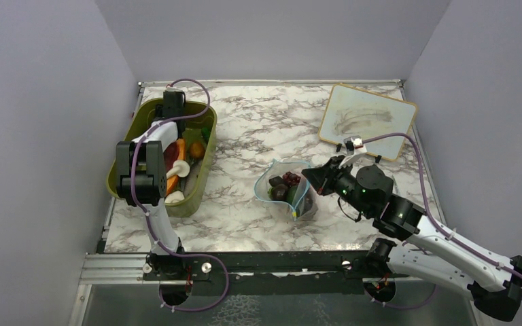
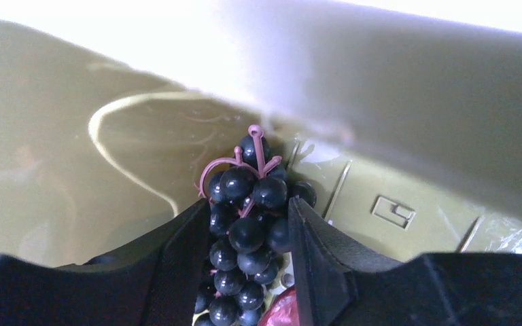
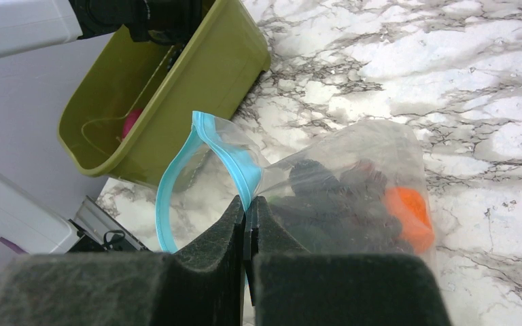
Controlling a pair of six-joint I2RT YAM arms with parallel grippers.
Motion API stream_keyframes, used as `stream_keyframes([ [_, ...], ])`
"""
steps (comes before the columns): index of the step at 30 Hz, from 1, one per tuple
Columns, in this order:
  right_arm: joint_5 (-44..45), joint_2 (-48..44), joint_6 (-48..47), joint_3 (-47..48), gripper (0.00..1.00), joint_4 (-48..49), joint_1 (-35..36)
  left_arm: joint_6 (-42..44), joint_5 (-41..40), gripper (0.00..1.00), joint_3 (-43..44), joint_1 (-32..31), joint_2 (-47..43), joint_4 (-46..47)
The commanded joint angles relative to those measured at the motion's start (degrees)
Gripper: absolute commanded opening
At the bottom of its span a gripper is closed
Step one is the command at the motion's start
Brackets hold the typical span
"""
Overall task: Place the food in the zip-top bag and seal the zipper
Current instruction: Pick up the fake fruit from the bin.
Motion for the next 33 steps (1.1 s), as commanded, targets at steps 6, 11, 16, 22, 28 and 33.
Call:
stream_keyframes([
  [6,1.69,-1.37,0.56,0.94,0.01,2.97,0.31,-1.18,3.27,0.35,1.24,0.79,2.64,-5.05],
  [11,1.35,-0.85,0.62,0.66,0.01,3.6,0.31,-1.26,3.1,0.21,1.19,0.73,0.58,-5.76],
  [16,0.86,-0.74,0.89,0.34,0.01,3.68,0.32,-1.94,3.37,0.08,1.43,0.53,-1.21,-6.84],
  [22,1.05,-1.56,1.08,0.25,0.01,3.04,0.32,-2.78,2.26,0.06,1.78,-0.13,-4.7,-8.34],
  [28,0.7,-1.98,1.52,-0.18,0.01,2.93,0.29,-3.07,2.46,0.0,0.09,-0.25,-8.53,-8.43],
  [33,0.05,-2.28,1.61,-0.55,0.01,2.91,0.3,-4.13,4.57,0.0,-0.8,-0.23,-11.79,-9.19],
])
